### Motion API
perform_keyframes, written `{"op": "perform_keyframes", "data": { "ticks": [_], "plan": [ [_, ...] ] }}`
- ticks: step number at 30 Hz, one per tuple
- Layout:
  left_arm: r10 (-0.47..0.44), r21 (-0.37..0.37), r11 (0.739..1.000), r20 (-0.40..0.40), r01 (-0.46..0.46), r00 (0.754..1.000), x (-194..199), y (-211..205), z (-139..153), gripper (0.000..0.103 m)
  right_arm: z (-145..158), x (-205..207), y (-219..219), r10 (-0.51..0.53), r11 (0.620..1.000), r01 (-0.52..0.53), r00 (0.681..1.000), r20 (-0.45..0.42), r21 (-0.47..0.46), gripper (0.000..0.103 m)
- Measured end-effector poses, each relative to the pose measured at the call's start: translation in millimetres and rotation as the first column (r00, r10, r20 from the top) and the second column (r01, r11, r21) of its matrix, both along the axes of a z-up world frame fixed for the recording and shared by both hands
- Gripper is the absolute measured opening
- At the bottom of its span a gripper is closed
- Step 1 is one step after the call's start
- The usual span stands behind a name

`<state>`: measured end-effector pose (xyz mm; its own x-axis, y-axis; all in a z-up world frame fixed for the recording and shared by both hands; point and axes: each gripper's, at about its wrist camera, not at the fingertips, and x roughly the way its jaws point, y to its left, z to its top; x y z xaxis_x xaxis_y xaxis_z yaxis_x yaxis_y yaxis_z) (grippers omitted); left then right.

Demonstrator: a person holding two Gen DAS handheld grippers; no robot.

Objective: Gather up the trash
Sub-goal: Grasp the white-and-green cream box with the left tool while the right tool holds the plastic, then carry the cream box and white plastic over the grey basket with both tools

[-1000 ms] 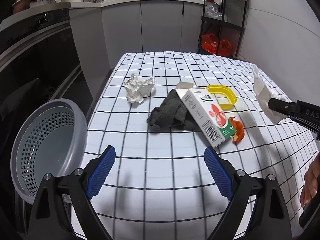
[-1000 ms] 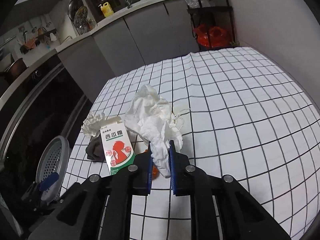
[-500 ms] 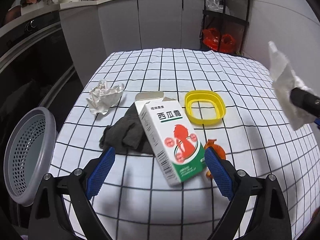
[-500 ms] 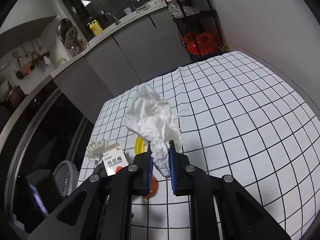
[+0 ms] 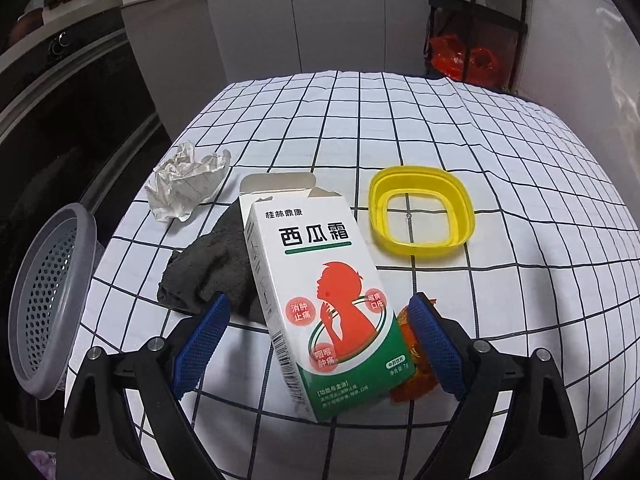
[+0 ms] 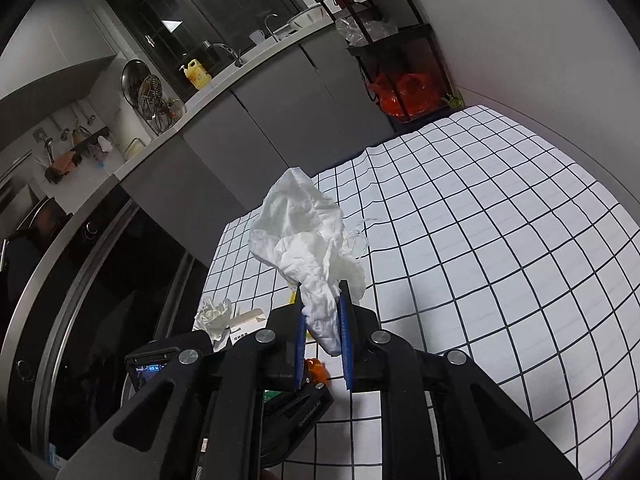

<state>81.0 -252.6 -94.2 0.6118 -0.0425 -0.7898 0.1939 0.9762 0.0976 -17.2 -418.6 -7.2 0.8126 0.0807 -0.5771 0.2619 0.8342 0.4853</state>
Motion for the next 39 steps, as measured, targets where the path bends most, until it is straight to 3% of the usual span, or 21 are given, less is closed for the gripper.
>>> {"op": "perform_keyframes", "data": {
  "ticks": [2, 4, 12, 22, 23, 24, 25, 39],
  "plan": [
    [0.0, 0.003, 1.0, 0.006, 0.0, 1.0, -1, 0, 1, 0.078, -1, -1, 0, 0.0, 1.0, 0.0, 1.0, -0.002, -0.01, 0.014],
    [-0.015, -0.016, 1.0, -0.007, 0.015, 1.0, -2, 0, 1, 0.061, -1, 1, 2, 0.002, 1.0, -0.002, 1.0, -0.005, -0.007, 0.014],
    [-0.035, -0.08, 0.996, -0.01, 0.034, 0.999, -14, 24, 14, 0.06, 1, 6, 7, 0.016, 1.0, -0.016, 1.0, -0.015, -0.025, 0.014],
    [-0.055, -0.079, 0.995, 0.11, 0.064, 0.992, -50, 85, 63, 0.058, 3, 17, 31, 0.053, 0.996, -0.055, 0.998, -0.026, -0.065, 0.014],
    [-0.053, -0.081, 0.995, 0.12, 0.063, 0.991, -52, 95, 67, 0.056, 3, 19, 36, 0.062, 0.995, -0.063, 0.998, -0.028, -0.072, 0.014],
    [-0.051, -0.081, 0.995, 0.124, 0.062, 0.991, -53, 103, 71, 0.044, 3, 21, 41, 0.069, 0.995, -0.071, 0.997, -0.03, -0.076, 0.014],
    [-0.05, -0.081, 0.995, 0.123, 0.06, 0.991, -53, 113, 74, 0.04, 3, 23, 48, 0.08, 0.994, -0.082, 0.996, -0.029, -0.078, 0.014],
    [0.023, -0.126, 0.992, 0.121, -0.007, 0.992, -48, 220, 90, 0.038, 3, 47, 138, 0.239, 0.967, -0.241, 0.971, -0.027, -0.088, 0.014]
  ]
}}
